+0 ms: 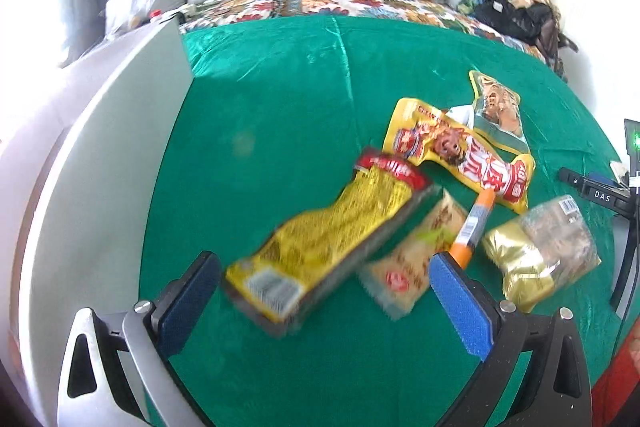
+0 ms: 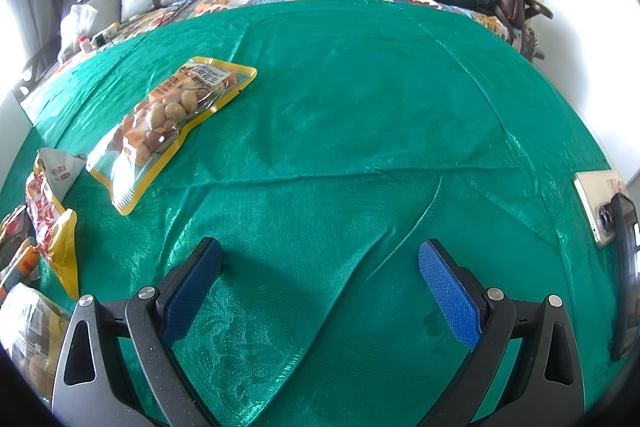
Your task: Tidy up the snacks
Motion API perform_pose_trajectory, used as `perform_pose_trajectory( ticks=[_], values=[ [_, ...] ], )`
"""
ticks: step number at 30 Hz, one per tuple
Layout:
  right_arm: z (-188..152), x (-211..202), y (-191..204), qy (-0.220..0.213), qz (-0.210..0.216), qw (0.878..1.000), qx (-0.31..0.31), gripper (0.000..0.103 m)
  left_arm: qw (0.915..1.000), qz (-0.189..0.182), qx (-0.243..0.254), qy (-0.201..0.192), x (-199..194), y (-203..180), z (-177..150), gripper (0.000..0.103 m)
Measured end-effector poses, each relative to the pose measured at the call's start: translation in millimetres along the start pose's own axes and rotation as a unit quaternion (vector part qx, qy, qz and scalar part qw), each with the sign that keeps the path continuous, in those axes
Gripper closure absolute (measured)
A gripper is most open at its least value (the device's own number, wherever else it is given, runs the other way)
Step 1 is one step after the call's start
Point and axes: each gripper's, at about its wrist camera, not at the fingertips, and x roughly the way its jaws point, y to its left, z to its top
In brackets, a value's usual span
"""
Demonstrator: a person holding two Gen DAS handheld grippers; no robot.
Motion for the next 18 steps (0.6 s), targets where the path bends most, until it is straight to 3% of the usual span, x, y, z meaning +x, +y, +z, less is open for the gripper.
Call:
perform_pose_trajectory(
  ticks=[2,4,6,10,12,18],
  values=[
    [0,-1,0,0.000,0.000,1.000,0.000,0.002,0.9990,0.008,0.032,0.029,15,-8,13,0.001],
    [0,0,0,0.000,0.000,1.000,0.000,0.002,0.9962,0.009,0.059,0.063,32,-16,19,0.009],
    [0,0,0,0.000,0.000,1.000,0.000,0.002,0.9935,0.010,0.074,0.087,46,-20,25,0.011],
    [0,0,0,0.000,0.000,1.000,0.000,0.002,0.9958,0.008,-0.036,0.084,51,7,38,0.013],
    [0,0,0,0.000,0.000,1.000,0.000,0.002,0.9906,-0.004,-0.104,0.088,52,26,37,0.013],
    [0,1,0,0.000,0.000,1.000,0.000,0.002,0.9882,-0.010,-0.112,0.104,52,38,34,0.017]
  ],
)
